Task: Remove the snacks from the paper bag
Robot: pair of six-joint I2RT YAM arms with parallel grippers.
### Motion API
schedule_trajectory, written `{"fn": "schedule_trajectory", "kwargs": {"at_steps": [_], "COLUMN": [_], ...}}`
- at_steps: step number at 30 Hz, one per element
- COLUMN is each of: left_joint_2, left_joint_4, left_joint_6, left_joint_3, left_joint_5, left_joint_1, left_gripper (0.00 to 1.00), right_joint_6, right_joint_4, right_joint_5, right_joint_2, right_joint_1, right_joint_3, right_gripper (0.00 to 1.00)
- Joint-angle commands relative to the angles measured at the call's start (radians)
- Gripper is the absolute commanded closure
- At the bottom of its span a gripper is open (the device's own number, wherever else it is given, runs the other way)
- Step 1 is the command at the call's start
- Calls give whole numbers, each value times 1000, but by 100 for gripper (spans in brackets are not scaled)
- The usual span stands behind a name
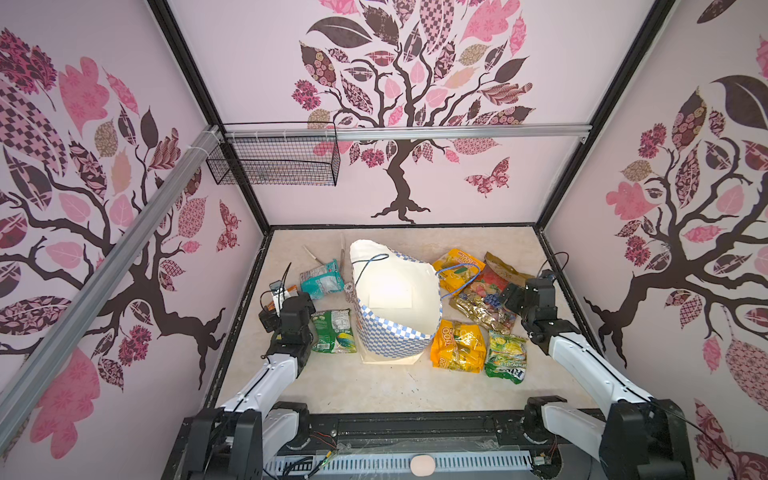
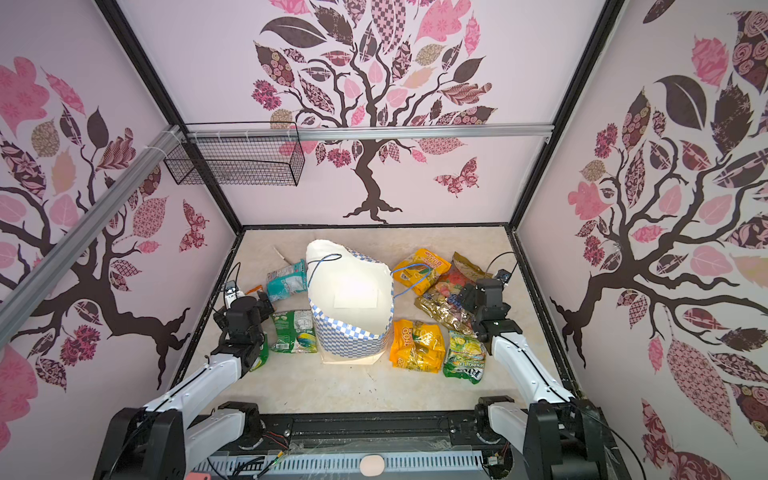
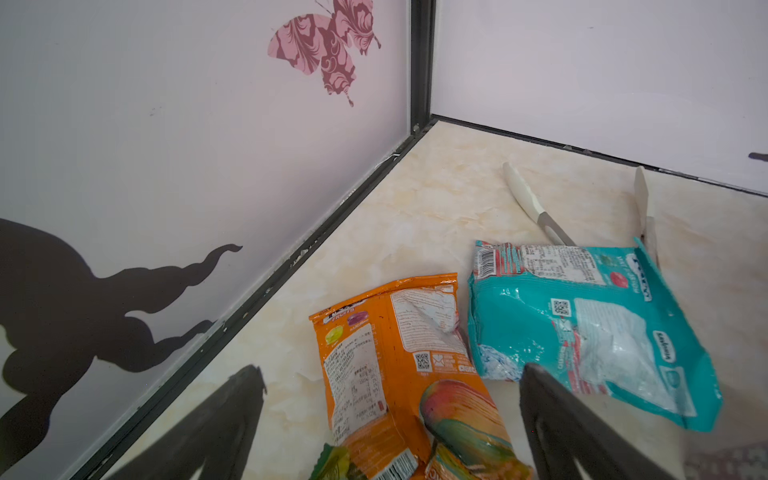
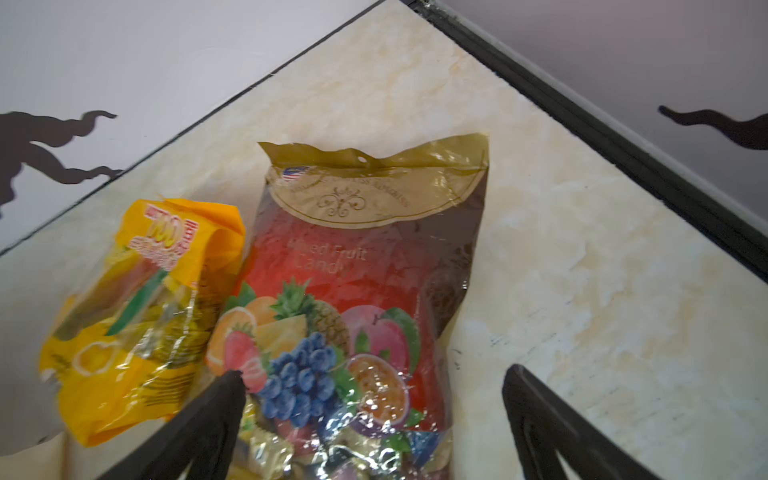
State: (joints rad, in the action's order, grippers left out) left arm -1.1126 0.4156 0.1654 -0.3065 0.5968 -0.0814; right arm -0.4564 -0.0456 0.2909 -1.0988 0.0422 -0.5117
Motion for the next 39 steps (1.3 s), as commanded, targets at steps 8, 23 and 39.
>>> {"fn": "schedule_trajectory", "kwargs": {"at_steps": [8,23,39], "left_joint_2": [-176,-431,-444], "left_joint_4": [394,516,427], "left_joint_6": [-175,-155,-133], "left_joint_3": [45,-30,-89], "left_joint_5": [-269,-659,-588], "left_joint_1": [30,129,127], "left_gripper": [2,2,1], "right_joint_6": [227,346,375], "right_joint_4": [-824,-1036,-1122], "right_joint_5": [-2,-23,-79], "right_joint_2": [-278,-338,-452], "right_joint_1": [-5,-4,1], "right_joint_3": [204,249,240], "right_gripper": [0,0,0]}}
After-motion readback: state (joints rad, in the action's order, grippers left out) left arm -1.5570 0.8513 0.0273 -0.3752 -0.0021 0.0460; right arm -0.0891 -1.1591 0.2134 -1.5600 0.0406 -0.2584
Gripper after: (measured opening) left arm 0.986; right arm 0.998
